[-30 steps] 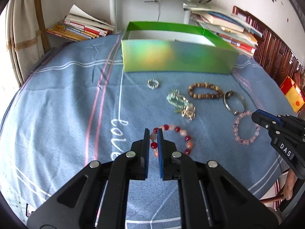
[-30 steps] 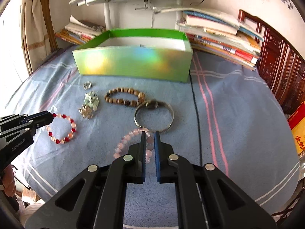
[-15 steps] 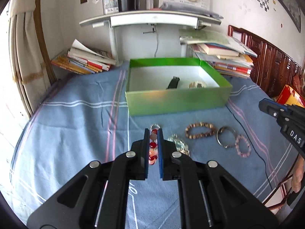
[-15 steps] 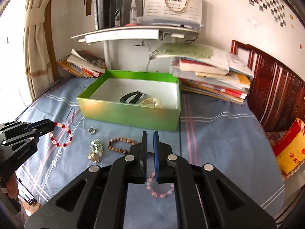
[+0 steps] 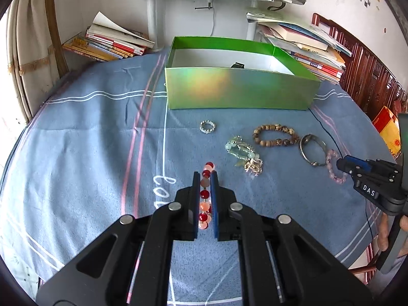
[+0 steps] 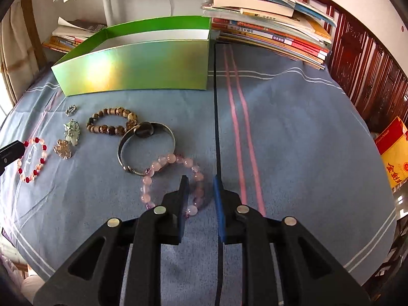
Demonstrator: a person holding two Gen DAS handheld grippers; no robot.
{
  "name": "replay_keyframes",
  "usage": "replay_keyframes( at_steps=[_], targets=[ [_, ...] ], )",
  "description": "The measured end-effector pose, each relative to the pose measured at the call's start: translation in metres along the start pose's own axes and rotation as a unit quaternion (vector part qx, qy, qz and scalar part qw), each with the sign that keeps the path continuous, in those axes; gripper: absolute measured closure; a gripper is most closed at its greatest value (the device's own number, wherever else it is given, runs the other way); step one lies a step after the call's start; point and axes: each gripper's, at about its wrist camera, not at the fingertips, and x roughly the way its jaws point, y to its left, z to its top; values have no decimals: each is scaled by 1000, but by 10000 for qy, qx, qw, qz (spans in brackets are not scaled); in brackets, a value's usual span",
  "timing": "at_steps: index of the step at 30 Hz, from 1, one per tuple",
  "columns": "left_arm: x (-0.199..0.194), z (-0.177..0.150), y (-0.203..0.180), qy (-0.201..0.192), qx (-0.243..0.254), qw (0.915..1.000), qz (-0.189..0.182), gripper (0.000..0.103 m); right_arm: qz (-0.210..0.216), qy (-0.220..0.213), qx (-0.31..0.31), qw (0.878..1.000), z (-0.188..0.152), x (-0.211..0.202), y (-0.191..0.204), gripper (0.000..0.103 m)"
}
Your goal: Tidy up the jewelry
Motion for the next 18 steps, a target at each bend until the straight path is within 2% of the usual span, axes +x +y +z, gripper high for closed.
replay_keyframes(
  at_steps=[1, 4, 9, 12, 18],
  targets=[
    [-1, 0, 0, -10, 0, 10000, -5, 95, 34, 1, -12, 10000, 0, -1, 2, 95],
    [-3, 0, 0, -53, 10, 10000, -1, 95, 123, -98, -77, 9998, 1, -8, 6, 95],
    [-16, 14, -3, -260, 105, 9996, 8, 95, 235, -645, -166, 9975, 20, -48, 13, 95],
    [-30, 32, -4, -504, 198, 9985, -13, 95, 257, -1001, -275, 9943, 37, -71, 19, 95],
    [-56, 83, -6, -1054, 371, 9937, 15, 95, 456, -1798, -424, 9817, 93, -112, 31, 95]
  ],
)
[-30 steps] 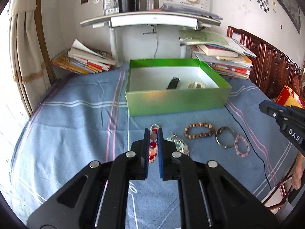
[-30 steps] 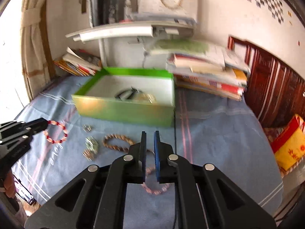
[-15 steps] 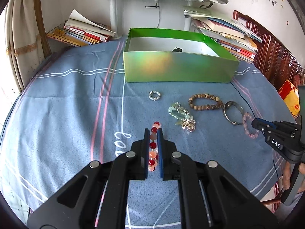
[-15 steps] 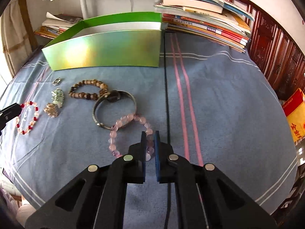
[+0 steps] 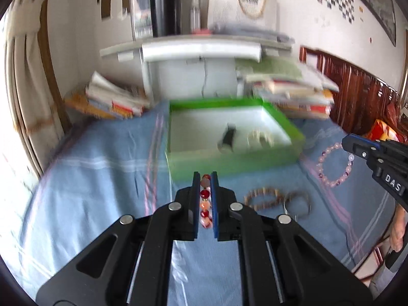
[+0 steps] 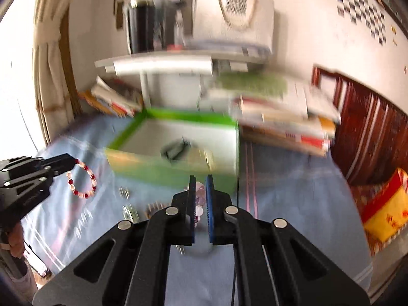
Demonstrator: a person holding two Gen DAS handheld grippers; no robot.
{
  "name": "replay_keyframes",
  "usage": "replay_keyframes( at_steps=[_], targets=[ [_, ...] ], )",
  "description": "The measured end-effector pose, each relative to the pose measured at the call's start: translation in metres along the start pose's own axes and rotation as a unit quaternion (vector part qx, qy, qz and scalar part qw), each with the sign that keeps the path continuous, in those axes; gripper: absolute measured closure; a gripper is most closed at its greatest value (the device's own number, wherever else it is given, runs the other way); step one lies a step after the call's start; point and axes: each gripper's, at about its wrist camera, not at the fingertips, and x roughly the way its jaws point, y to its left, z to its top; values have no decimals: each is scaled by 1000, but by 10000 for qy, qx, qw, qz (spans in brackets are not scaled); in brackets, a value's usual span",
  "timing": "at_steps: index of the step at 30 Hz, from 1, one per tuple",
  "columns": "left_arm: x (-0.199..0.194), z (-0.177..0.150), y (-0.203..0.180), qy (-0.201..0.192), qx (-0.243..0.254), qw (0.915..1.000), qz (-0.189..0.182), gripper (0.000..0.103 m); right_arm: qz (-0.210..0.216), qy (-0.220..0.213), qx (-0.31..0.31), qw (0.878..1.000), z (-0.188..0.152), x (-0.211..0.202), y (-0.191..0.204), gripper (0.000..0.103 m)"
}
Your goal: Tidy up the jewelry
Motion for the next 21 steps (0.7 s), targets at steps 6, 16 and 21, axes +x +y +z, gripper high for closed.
replay_keyframes(
  at_steps=[6, 16, 21],
  targets=[
    [32, 68, 0, -151, -2, 9998, -94, 95, 74, -375, 119, 9992, 57, 27, 5, 96],
    [161, 87, 6, 648, -161, 9975, 239, 94, 173, 473, 376, 9980, 77, 163, 7, 96],
    [182, 72, 9, 986, -229, 9947, 187, 69, 356, 924, 612, 9932, 56, 170, -12, 95]
  ],
)
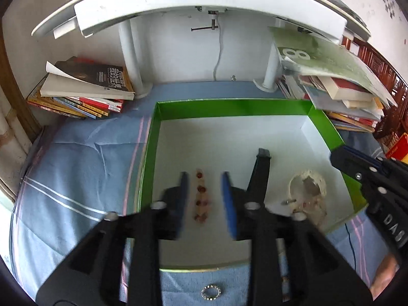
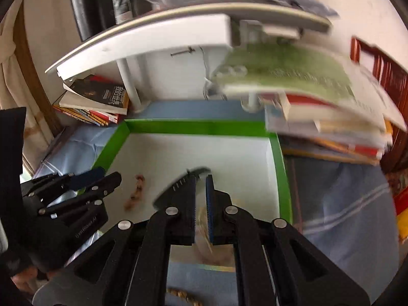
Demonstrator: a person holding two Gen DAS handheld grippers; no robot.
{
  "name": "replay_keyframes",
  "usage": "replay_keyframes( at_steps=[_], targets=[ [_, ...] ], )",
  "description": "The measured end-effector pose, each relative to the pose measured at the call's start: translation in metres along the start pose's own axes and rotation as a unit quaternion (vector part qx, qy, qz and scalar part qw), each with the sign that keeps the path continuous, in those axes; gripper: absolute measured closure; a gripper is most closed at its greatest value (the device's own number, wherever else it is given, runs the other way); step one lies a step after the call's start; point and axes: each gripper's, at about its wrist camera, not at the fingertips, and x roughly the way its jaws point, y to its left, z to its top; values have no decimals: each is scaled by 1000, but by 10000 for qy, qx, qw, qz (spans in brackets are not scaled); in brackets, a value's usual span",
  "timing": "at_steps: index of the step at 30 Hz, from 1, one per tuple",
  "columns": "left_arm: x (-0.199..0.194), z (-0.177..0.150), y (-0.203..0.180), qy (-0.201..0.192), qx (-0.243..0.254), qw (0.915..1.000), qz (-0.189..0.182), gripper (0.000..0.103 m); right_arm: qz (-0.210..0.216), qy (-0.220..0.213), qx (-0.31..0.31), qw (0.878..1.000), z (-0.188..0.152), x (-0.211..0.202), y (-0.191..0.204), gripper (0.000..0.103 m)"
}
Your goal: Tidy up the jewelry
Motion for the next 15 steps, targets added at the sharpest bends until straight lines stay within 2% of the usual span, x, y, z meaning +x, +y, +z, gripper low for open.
replay_keyframes(
  at_steps=[1, 3, 4, 5, 7, 10, 13, 15],
  targets=[
    [-5, -3, 0, -56, 8, 10000, 12, 64, 28, -42, 40, 10000, -3, -7, -4, 94],
    [-23, -9, 1, -185, 4, 9998, -105, 47, 136, -132, 136, 9997, -12, -25, -12, 75],
    [-36, -14, 2, -311, -49, 9993, -195, 41, 223, -181, 223, 9993, -20, -37, -17, 58],
    [-50, -21, 4, -438, -114, 9988, -190, 40, 226, -209, 317, 9990, -30, -50, -21, 54],
    [-71, -38, 5, -515, -124, 9985, -99, 40, 186, -195, 317, 9991, -51, -67, -26, 55],
    [-92, -80, 8, -410, -212, 9989, -87, 39, -6, 33, 109, 9999, -92, -78, -32, 55],
    [-93, -113, 7, -192, -247, 9993, -215, 39, -351, 245, 189, 9989, -121, -70, -40, 55],
    [-86, -131, 1, -1, -229, 9994, -261, 39, -313, 384, 228, 9985, -128, -61, -40, 55]
  ],
)
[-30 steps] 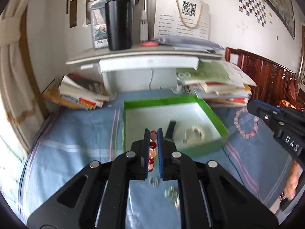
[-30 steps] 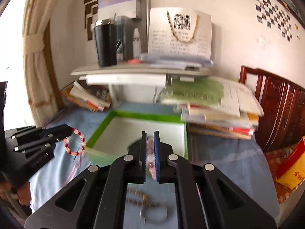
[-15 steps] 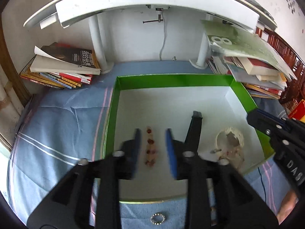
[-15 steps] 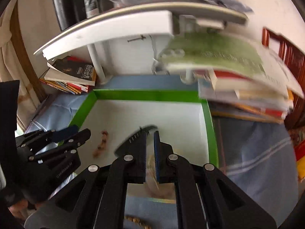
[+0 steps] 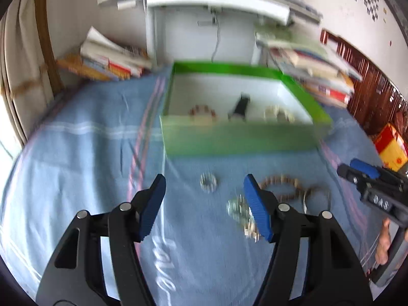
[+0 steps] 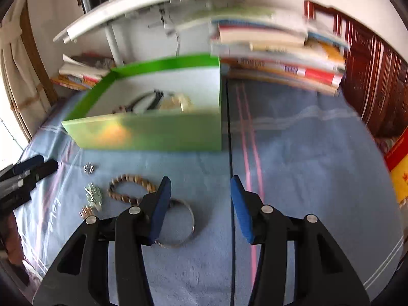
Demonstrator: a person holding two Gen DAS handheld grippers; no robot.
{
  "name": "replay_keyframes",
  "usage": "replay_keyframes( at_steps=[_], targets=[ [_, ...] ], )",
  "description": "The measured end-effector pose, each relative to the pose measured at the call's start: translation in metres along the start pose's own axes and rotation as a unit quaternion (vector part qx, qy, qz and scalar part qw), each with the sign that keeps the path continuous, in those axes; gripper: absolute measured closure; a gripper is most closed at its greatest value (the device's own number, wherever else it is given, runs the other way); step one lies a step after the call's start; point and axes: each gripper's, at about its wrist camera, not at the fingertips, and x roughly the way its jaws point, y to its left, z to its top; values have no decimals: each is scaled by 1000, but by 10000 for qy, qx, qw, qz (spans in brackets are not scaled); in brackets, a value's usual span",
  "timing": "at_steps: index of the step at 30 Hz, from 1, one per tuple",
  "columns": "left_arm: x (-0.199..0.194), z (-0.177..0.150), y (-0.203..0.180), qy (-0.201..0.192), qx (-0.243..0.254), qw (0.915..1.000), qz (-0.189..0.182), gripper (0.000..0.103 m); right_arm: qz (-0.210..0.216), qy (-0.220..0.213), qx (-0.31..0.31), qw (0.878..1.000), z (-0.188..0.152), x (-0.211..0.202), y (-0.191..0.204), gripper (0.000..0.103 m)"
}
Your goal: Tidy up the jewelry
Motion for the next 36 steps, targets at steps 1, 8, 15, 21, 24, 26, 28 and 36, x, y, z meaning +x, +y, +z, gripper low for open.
replay_keyframes(
  at_steps=[1, 8, 15, 21, 24, 26, 28, 36],
  targets=[
    [5, -5, -4, 91, 25, 9999, -101, 39, 78, 92, -1, 9999, -1, 7, 2, 55],
    [37, -27, -24, 543, 331, 9980, -30, 39, 235, 286, -148, 9992, -7, 21, 25, 55],
    [23, -55, -7, 598, 317, 9977, 57, 34, 119, 384, -239, 9989, -20, 25, 28, 55],
    [15, -63, 16, 666, 94, 9973, 287, 34, -183, 509, -506, 9973, -25, 37, 38, 52],
    [15, -60, 21, 632, -17, 9977, 240, 34, -328, 409, -638, 9966, -36, 33, 37, 46],
    [15, -57, 18, 598, -2, 9981, 161, 33, -404, 415, -614, 9964, -40, 27, 32, 46],
    [16, -54, 11, 559, 53, 9984, 86, 31, -702, 404, -569, 9951, -44, 21, 23, 46],
    [31, -43, -24, 550, 324, 9978, -155, 28, -745, 160, -252, 9968, -42, -1, 1, 46]
  ],
)
